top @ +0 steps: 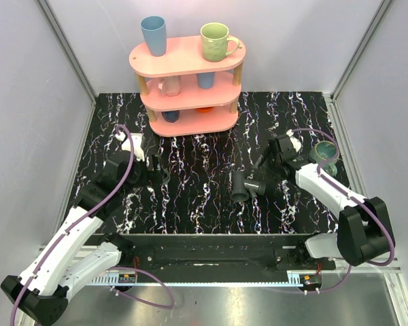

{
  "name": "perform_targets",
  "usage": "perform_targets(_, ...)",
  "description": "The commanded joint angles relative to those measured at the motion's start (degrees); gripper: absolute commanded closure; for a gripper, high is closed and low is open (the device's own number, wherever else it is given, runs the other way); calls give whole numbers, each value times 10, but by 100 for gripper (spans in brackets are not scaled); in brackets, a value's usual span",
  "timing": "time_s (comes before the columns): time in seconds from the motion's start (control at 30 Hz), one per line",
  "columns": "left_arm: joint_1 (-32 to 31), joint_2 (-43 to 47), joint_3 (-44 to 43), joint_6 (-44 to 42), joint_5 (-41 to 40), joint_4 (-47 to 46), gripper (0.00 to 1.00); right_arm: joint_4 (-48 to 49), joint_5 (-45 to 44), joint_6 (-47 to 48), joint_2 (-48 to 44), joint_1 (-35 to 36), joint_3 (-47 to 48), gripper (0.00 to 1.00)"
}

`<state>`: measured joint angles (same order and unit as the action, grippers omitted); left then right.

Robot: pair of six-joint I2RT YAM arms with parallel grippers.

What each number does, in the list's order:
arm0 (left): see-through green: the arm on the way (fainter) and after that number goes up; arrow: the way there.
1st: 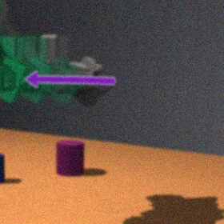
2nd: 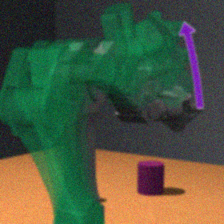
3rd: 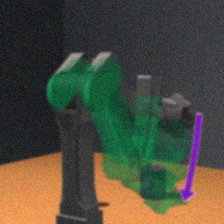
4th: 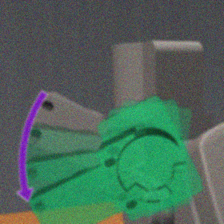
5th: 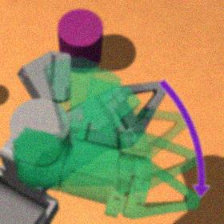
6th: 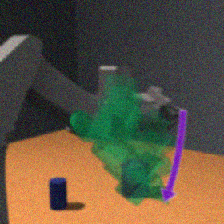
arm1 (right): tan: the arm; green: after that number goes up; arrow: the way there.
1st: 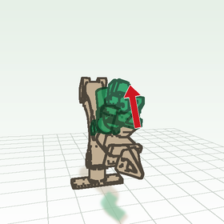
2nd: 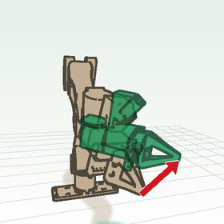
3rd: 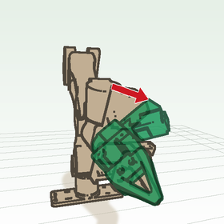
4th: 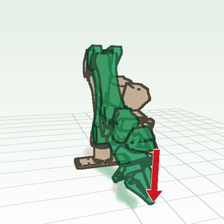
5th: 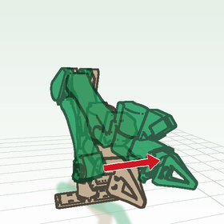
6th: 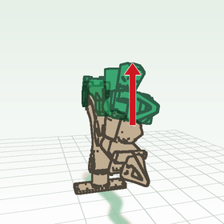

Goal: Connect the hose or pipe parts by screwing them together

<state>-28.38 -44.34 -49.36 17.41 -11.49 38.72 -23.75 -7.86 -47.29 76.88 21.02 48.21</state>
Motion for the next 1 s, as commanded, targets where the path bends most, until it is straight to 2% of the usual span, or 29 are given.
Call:
perform_targets(0.0, -5, 6, 3, 1, -14, -29, 1, -36, -14, 32, -25, 4, 18, 26)
perform_targets(0.03, -5, 6, 3, 1, -14, -29, 1, -31, -2, 60, -34, 5, 15, 23)
perform_targets(0.07, -5, 5, 2, 1, -15, -29, 1, -1, 28, 154, -44, 4, 12, 22)
perform_targets(0.1, -5, 6, 2, 1, -14, -29, 1, 8, 92, 196, -45, 4, 14, 22)
perform_targets(0.13, -5, 5, 2, 1, -15, -29, 1, 13, 120, 234, -41, 5, 20, 22)
perform_targets(0.2, -5, 5, 3, 1, -13, -29, 1, -9, 189, 343, -15, 5, 54, 23)
perform_targets(0.27, -5, 3, 2, 1, -11, -29, 1, -43, 220, 436, 8, 6, 75, 23)
perform_targets(0.57, -13, 5, 4, 0, -28, -29, 1, -82, 179, 684, -13, 6, 48, 17)
perform_targets(0.63, -14, 4, 4, -2, -28, -29, 1, -82, 187, 711, -19, 6, 39, 16)
perform_targets(0.8, -14, 0, 3, -1, -29, -29, 1, -79, 285, 735, -6, 6, 46, 16)
perform_targets(0.97, -14, 0, 2, -3, -27, -29, 1, -63, 264, 706, 34, 6, 61, 17)
